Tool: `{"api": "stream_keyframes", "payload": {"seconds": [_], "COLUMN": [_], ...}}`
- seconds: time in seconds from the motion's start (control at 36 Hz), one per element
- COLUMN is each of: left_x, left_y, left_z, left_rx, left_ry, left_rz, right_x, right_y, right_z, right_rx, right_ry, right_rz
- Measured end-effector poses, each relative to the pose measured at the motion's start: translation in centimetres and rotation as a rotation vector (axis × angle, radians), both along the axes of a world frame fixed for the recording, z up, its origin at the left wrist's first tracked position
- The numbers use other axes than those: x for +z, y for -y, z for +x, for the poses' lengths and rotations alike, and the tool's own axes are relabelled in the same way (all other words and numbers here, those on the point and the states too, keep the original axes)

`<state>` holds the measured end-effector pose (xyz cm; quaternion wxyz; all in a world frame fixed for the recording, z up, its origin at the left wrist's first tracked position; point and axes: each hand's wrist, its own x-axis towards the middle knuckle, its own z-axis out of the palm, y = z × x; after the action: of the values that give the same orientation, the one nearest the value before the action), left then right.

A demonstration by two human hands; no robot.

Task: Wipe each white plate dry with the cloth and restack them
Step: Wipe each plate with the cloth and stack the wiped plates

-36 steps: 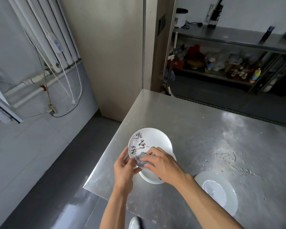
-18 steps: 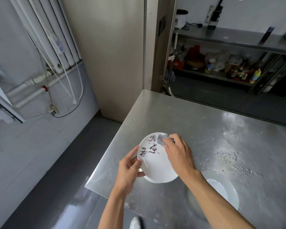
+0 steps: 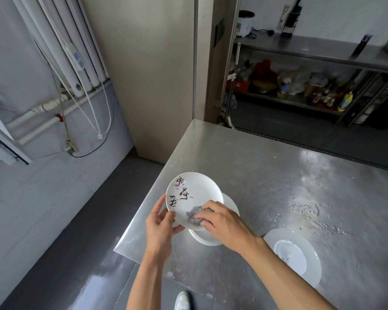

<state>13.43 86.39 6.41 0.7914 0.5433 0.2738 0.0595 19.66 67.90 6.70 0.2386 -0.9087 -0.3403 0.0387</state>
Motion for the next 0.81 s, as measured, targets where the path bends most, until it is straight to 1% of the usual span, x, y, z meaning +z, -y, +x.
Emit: {"api": "stream_keyframes", "payload": {"seconds": [0.06,0.14,0.22,0.28,0.33,0.39,0.47,0.58,0.67,0.75,0.81], "left_x": [-0.1,-0.2,0.2,0.8,1.1,1.3,1.7,1.5,1.2,1.2,1.0], "left_y": [-0.1,-0.3,-0.3,0.0,0.3,0.9,2.0,3.0,2.7,1.8,1.0], "left_z": [-0.2,-0.4,-0.6,-0.7,-0.7,-0.7,-0.7,-0.6,-0.6,-0.8,-1.0], "left_rx": [0.004,-0.016,-0.090,-0.157,-0.211,-0.248,-0.288,-0.228,-0.126,-0.014,0.050], "left_ry": [-0.004,-0.014,-0.011,0.005,0.016,0.027,0.047,0.053,0.043,0.038,0.032], "left_rz": [0.007,0.022,0.057,0.085,0.097,0.109,0.132,0.121,0.081,0.013,-0.003], "right_x": [0.0,0.1,0.2,0.4,0.6,1.2,2.2,2.6,1.6,0.5,0.0], "right_y": [0.5,1.2,1.8,1.9,1.7,1.2,-0.2,-1.9,-2.0,-1.1,-0.4], "right_z": [0.2,0.7,1.5,2.1,2.6,2.8,2.7,1.7,0.9,0.3,0.0], "right_rx": [-0.034,-0.142,-0.264,-0.328,-0.354,-0.366,-0.318,-0.103,0.016,0.071,0.090], "right_ry": [0.017,0.076,0.124,0.146,0.145,0.123,0.067,0.027,0.034,-0.011,-0.013], "right_rz": [-0.014,-0.015,0.003,-0.034,-0.045,-0.008,0.087,0.145,0.120,0.081,0.010]}}
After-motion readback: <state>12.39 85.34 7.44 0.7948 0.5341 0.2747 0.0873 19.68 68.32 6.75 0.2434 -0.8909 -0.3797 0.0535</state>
